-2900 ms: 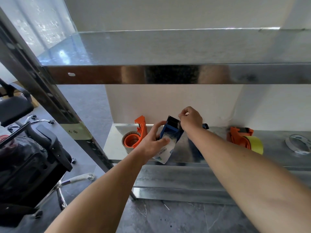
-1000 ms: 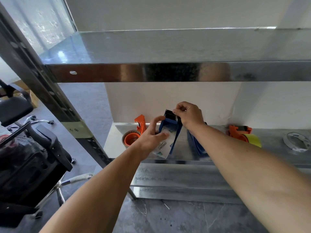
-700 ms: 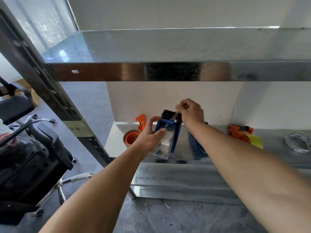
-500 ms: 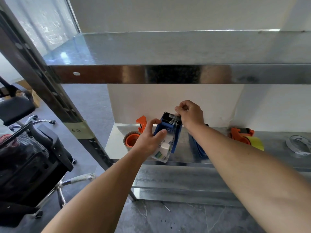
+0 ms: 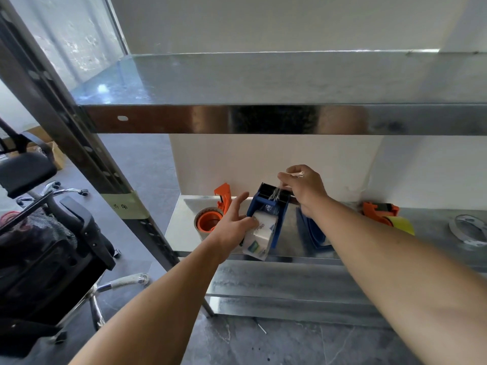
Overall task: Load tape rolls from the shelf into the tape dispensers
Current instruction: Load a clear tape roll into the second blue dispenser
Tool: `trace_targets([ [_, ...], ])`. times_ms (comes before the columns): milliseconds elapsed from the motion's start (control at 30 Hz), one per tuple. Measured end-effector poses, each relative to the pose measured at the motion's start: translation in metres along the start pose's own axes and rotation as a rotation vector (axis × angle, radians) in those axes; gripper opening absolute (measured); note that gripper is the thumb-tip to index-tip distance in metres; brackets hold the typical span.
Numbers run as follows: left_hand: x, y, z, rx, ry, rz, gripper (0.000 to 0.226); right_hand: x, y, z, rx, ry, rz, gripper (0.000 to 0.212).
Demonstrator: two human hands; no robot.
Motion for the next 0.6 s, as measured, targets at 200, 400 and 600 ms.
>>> trace_targets([
  [200, -0.002, -0.003, -0.005, -0.025, 0.052, 0.060, 0.053, 0.004, 0.005, 0.013, -0.097, -0.274, -0.087, 0.021],
  [400, -0.009, -0.005, -0.006, -0.059, 0.082, 0.072, 0.046, 0.007, 0.008, 0.017, -0.103, -0.322, -0.039, 0.009],
  [600, -0.018, -0.006, -0.009, -0.052, 0.036, 0.066, 0.040, 0.003, 0.012, 0.020, -0.194, -0.153, -0.084, 0.032],
])
Point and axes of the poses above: each hand's wrist, its own y-axis away from the middle knuckle, its own x-axis out of the back of the hand, z = x × y, the point moved 5 cm from there along -y, towards the middle knuckle, and after that the axes turned 14 degrees about -z, right-handed, at the moved point
